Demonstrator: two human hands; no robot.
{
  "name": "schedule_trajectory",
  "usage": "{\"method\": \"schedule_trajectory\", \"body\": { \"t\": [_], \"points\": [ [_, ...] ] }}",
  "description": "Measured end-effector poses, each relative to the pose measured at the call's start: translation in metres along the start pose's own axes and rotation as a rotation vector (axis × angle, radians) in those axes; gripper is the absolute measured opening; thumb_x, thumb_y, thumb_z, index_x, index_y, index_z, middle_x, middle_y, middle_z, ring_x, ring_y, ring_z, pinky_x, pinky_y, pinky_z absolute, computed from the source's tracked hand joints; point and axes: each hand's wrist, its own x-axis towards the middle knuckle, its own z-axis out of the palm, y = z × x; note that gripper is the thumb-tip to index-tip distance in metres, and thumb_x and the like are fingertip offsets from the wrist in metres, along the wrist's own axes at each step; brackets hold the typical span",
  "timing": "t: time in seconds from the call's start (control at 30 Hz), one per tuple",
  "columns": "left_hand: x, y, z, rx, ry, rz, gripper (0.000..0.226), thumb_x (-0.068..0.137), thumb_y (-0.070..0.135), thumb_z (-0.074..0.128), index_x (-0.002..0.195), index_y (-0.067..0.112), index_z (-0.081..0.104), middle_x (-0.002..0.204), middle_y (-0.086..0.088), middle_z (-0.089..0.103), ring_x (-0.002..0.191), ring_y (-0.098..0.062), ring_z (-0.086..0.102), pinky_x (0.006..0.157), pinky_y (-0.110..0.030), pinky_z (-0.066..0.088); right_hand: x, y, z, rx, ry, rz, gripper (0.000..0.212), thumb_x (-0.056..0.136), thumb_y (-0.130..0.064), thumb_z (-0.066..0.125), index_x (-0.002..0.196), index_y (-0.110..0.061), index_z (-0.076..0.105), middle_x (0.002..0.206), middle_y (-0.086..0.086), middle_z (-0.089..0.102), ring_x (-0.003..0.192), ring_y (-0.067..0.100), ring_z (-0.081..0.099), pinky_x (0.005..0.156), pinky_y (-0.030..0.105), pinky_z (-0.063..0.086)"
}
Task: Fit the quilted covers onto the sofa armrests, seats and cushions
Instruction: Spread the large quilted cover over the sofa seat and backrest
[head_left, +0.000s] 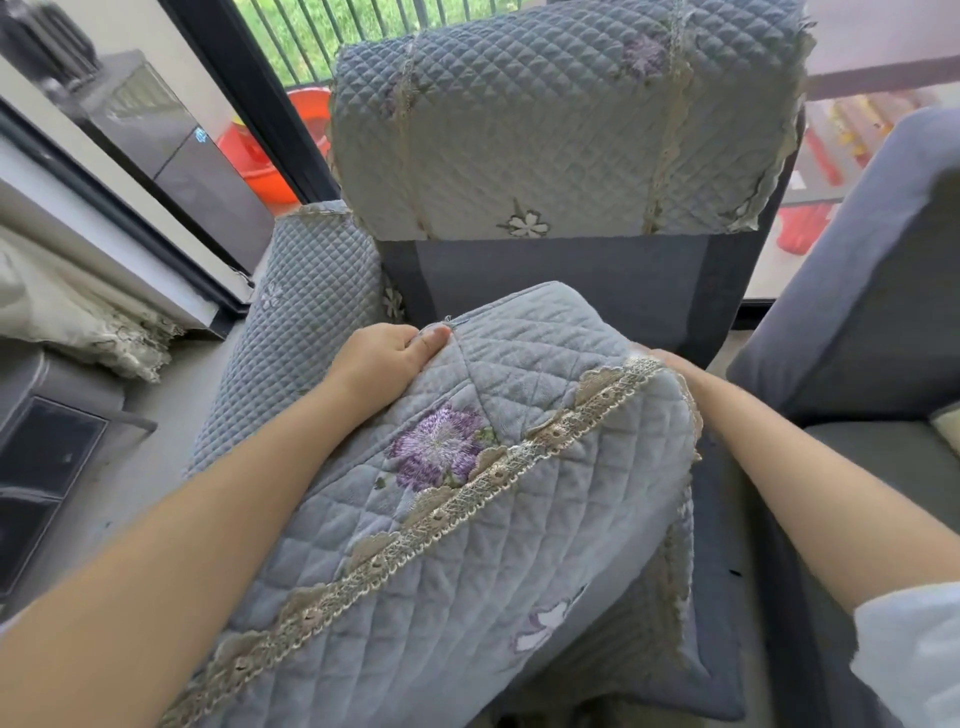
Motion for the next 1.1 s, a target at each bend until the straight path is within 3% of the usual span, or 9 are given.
{"method": "schedule_trajectory", "body": {
  "t": [0.07, 0.13, 0.27, 0.43, 0.57, 0.7, 0.83, 0.93, 1.1],
  "points": [
    [-0.002, -0.005, -0.001, -0.007, -0.002, 0.005, 0.054, 0.094, 0.042, 0.037, 0.066, 0.0, 0.055, 0.064, -0.006, 0.053, 0.064, -0.019, 0.047, 0.066, -0.031, 0.038, 0.01, 0.008, -0.016, 0.095, -0.222, 0.002, 0.062, 0.053, -0.056, 0.075, 0.084, -0.007, 0.058, 0.086, 0.008, 0.059, 0.076, 0.02, 0.052, 0.073, 0.028, 0.044],
    [-0.006, -0.01, -0.003, -0.022, -0.001, -0.006, 0.054, 0.094, 0.041, 0.037, 0.065, -0.001, 0.054, 0.065, -0.007, 0.055, 0.066, -0.021, 0.049, 0.061, -0.024, 0.036, 0.015, 0.012, -0.026, 0.103, -0.281, -0.008, 0.093, 0.033, -0.032, 0.081, 0.105, 0.016, 0.047, 0.086, 0.01, 0.05, 0.074, 0.025, 0.046, 0.066, 0.032, 0.04],
    [-0.019, -0.014, -0.004, -0.101, 0.017, -0.048, 0.058, 0.093, 0.042, 0.04, 0.082, -0.011, 0.062, 0.078, -0.018, 0.063, 0.074, -0.023, 0.055, 0.063, -0.018, 0.037, 0.008, -0.007, -0.019, 0.071, -0.405, -0.059, 0.08, 0.041, -0.009, 0.058, 0.12, 0.003, 0.05, 0.107, 0.017, 0.058, 0.093, 0.032, 0.053, 0.074, 0.033, 0.048],
    [-0.03, -0.02, -0.003, -0.115, 0.07, -0.032, 0.058, 0.091, 0.043, 0.04, 0.084, -0.009, 0.064, 0.091, -0.027, 0.066, 0.086, -0.035, 0.059, 0.063, -0.016, 0.035, 0.007, -0.012, -0.002, -0.126, -0.121, -0.076, 0.027, 0.093, -0.012, 0.039, 0.111, -0.003, 0.057, 0.103, 0.01, 0.057, 0.088, 0.016, 0.058, 0.076, 0.023, 0.044],
    [-0.037, -0.015, -0.002, -0.126, 0.086, -0.025, 0.056, 0.091, 0.04, 0.042, 0.087, -0.01, 0.065, 0.094, -0.026, 0.066, 0.083, -0.029, 0.059, 0.058, -0.008, 0.033, 0.006, -0.009, 0.007, 0.135, -0.105, -0.058, 0.039, 0.092, -0.039, 0.049, 0.097, -0.004, 0.065, 0.102, 0.015, 0.068, 0.094, 0.023, 0.063, 0.091, 0.036, 0.047],
    [-0.041, -0.014, -0.002, -0.198, 0.048, 0.004, 0.052, 0.091, 0.035, 0.045, 0.087, -0.014, 0.062, 0.081, -0.023, 0.063, 0.073, -0.02, 0.052, 0.056, -0.007, 0.036, 0.007, -0.007, 0.026, -0.092, 0.28, -0.234, 0.052, 0.092, -0.036, 0.049, 0.047, -0.01, 0.043, 0.048, 0.009, 0.041, 0.055, 0.015, 0.036, 0.054, 0.028, 0.029],
    [-0.047, -0.016, -0.001, -0.204, 0.084, 0.033, 0.046, 0.094, 0.029, 0.045, 0.087, -0.014, 0.061, 0.08, -0.024, 0.062, 0.071, -0.02, 0.052, 0.057, -0.009, 0.037, 0.006, -0.008, 0.039, 0.019, 0.122, -0.14, 0.04, 0.097, -0.036, 0.037, 0.06, -0.024, 0.048, 0.064, -0.004, 0.046, 0.073, 0.011, 0.048, 0.06, 0.015, 0.034],
    [-0.055, -0.021, -0.005, -0.145, 0.126, 0.079, 0.044, 0.094, 0.026, 0.044, 0.074, -0.011, 0.058, 0.067, -0.018, 0.059, 0.062, -0.015, 0.049, 0.058, -0.018, 0.036, 0.004, -0.012, 0.053, 0.148, 0.135, -0.182, 0.077, 0.096, -0.033, 0.041, 0.021, -0.015, 0.04, 0.029, -0.011, 0.038, 0.031, -0.001, 0.038, 0.042, 0.012, 0.032],
    [-0.086, -0.04, -0.013, -0.145, 0.176, 0.13, 0.044, 0.094, 0.022, 0.045, 0.054, 0.006, 0.042, 0.052, -0.001, 0.043, 0.053, -0.012, 0.043, 0.055, -0.018, 0.034, -0.011, -0.018, 0.087, 0.18, 0.198, -0.286, 0.054, 0.093, -0.034, 0.045, 0.044, -0.018, 0.029, 0.026, -0.011, 0.028, 0.029, 0.002, 0.029, 0.049, 0.021, 0.026]
  ]
}}
